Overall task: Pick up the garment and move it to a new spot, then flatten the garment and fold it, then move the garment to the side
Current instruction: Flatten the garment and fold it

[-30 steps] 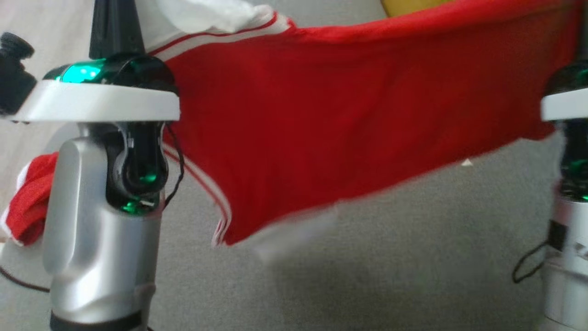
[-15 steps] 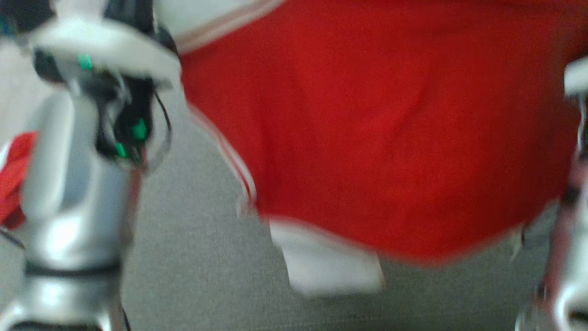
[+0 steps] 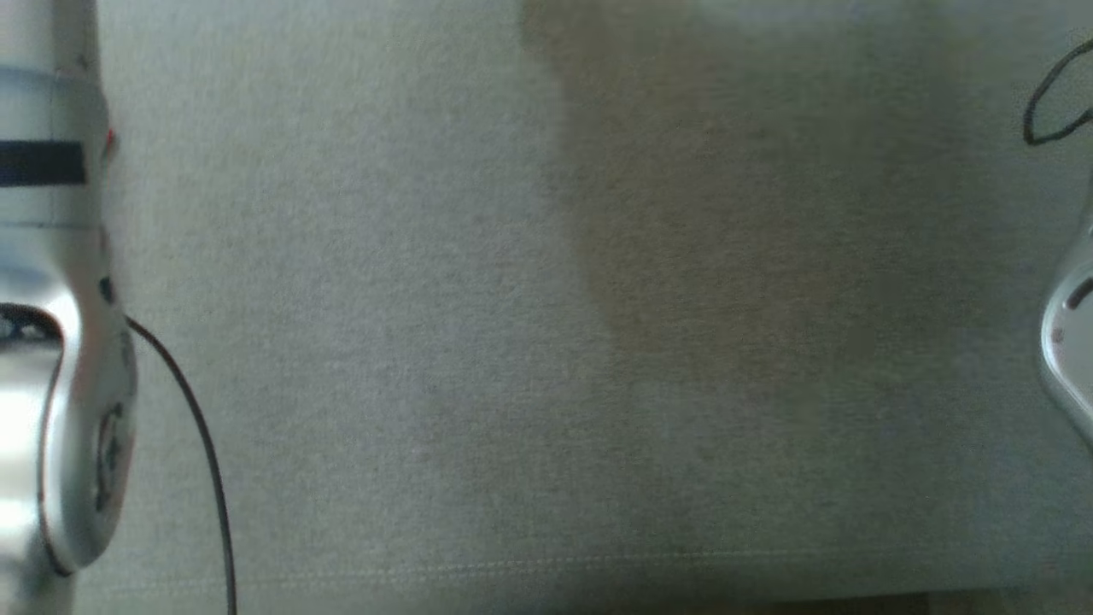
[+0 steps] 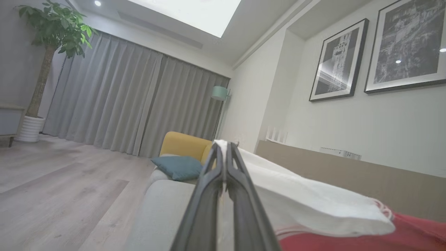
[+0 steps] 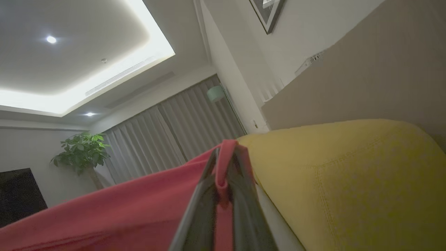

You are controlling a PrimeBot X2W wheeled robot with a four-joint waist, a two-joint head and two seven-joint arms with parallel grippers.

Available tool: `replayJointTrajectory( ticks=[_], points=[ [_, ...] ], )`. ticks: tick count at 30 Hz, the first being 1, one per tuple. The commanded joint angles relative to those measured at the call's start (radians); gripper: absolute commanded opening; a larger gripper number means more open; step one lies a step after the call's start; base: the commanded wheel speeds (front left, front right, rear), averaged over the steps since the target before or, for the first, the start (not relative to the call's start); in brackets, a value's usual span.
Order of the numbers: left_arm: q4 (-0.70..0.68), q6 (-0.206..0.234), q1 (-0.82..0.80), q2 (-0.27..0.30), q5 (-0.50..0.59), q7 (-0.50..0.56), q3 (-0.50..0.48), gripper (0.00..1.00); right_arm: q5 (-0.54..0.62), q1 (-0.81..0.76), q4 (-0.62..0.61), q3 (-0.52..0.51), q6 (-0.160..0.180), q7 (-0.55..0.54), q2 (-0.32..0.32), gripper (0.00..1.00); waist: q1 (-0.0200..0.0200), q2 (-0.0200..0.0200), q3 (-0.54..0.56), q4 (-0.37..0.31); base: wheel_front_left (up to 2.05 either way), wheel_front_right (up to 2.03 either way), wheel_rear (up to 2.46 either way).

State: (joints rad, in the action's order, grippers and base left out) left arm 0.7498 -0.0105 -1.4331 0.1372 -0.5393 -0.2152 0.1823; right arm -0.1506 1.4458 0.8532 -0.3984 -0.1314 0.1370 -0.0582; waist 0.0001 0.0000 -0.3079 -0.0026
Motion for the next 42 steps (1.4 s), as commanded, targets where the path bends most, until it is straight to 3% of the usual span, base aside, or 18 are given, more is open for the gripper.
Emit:
replayJointTrajectory(
  ticks=[1, 9, 12, 18, 28, 42],
  points=[
    [-0.010, -0.005, -0.035, 0.041, 0.008, -0.012, -0.015, 0.00, -0.009, 0.036, -0.004, 0.000, 0.001, 0.019, 0.001, 0.00, -0.0001, 0.0000, -0.035, 0.028, 0.00, 0.00, 0.00],
    [0.100, -0.085, 0.080, -0.005, 0.069, -0.045, 0.066, 0.00, -0.067, -0.063, 0.250, 0.034, 0.001, 0.059, -0.041, 0.00, -0.0001, 0.0000, -0.074, 0.071, 0.00, 0.00, 0.00],
    [0.087, -0.106, 0.226, -0.006, 0.101, -0.046, 0.096, 0.00, -0.082, -0.171, 0.348, 0.088, 0.001, 0.011, -0.067, 0.00, -0.0001, 0.0000, -0.052, 0.085, 0.00, 0.00, 0.00],
    [0.060, -0.119, 0.485, 0.027, 0.121, -0.046, 0.147, 0.00, -0.081, -0.363, 0.409, 0.203, 0.001, -0.106, -0.117, 0.00, -0.0001, 0.0000, 0.038, 0.099, 0.00, 0.00, 0.00],
    [-0.015, -0.120, 0.801, 0.132, 0.012, -0.032, 0.389, 0.00, -0.183, -0.618, 0.384, 0.367, 0.001, -0.263, -0.171, 0.00, -0.0001, 0.0000, 0.191, 0.118, 0.00, 0.00, 0.00],
    [-0.289, -0.120, 0.976, 0.315, -0.216, 0.121, 0.682, 0.00, -0.457, -0.843, 0.214, 0.456, 0.001, -0.411, -0.244, 0.00, -0.0001, 0.0000, 0.309, 0.138, 0.00, 0.00, 0.00]
  ],
)
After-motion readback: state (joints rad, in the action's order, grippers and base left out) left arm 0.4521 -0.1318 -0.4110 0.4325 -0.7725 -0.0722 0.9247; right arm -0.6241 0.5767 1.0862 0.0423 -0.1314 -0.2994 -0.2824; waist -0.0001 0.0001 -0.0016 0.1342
